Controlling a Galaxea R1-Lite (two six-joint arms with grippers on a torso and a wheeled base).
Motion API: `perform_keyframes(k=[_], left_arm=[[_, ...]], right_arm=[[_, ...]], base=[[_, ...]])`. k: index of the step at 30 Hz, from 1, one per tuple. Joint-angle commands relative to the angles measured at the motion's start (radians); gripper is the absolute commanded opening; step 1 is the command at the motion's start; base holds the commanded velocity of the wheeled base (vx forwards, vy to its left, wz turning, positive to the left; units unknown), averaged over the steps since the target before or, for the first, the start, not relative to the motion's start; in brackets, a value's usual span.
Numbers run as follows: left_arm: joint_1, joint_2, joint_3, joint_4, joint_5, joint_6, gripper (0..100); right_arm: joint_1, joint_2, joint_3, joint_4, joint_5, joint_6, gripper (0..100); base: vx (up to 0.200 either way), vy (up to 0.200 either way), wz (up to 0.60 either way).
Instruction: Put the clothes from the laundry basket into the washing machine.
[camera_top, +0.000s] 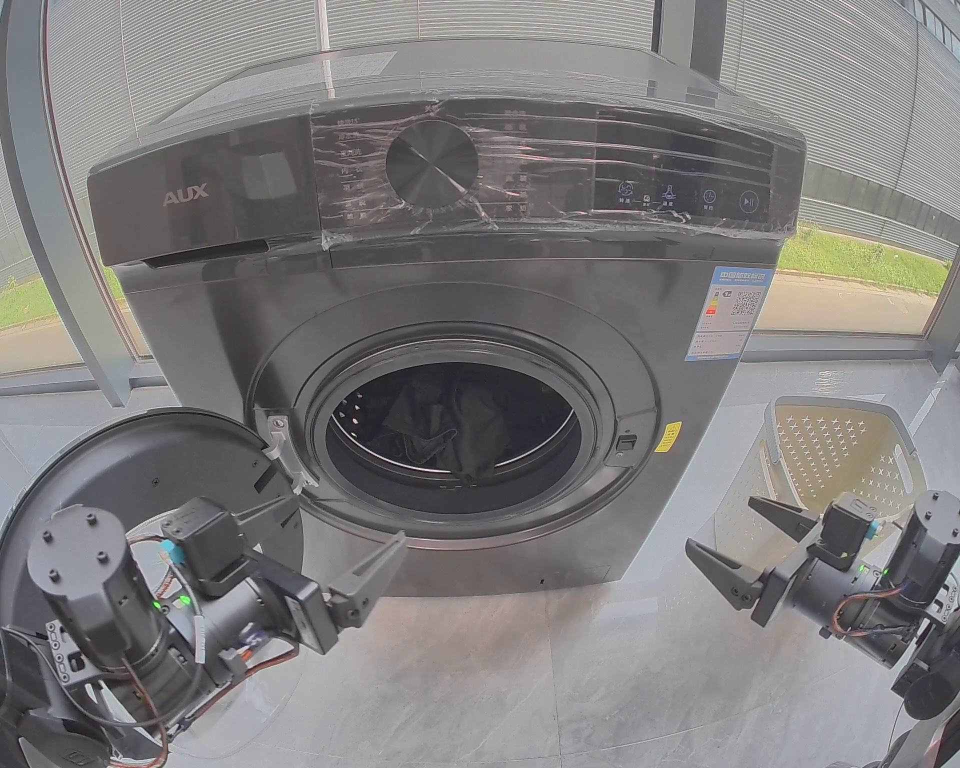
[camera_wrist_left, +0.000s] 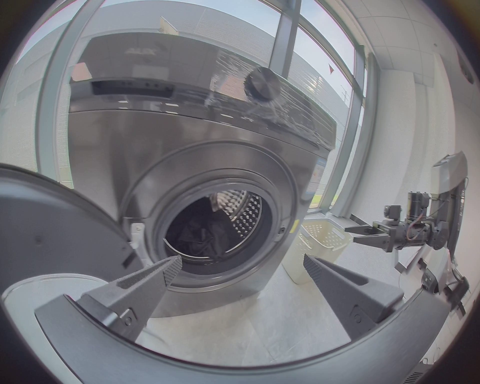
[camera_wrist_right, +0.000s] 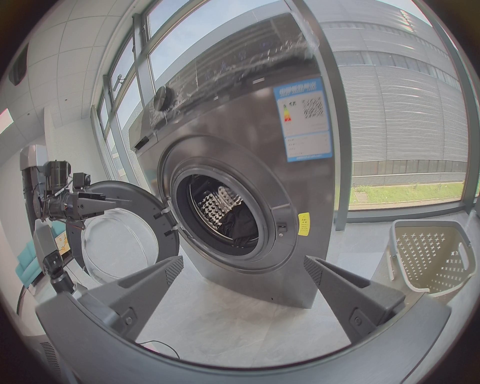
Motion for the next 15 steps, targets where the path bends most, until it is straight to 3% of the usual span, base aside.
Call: perform_keyframes(k=[1,9,14,15], left_arm=[[0.065,-0.146,0.083,0.003,0.041,-0.008,100],[0.069,-0.307,0.195,0.01,0.044,0.025,100],[0.078,-0.384,0.232,0.014,0.046,0.055,100],[0.09,-0.431,0.233,0.033,0.046,0.062,100]], right_arm=[[-0.043,-0.129,0.038,0.026,-0.014,-0.001,100],[-0.056,-0.265,0.038,0.138,-0.015,-0.012,100],[-0.047,-0.429,0.038,0.324,-0.017,-0.013,100],[-0.055,-0.526,0.038,0.443,-0.015,-0.012,100]], base=[[-0.2,0.0,0.0],[-0.2,0.0,0.0],[-0.2,0.0,0.0],[-0.2,0.0,0.0]])
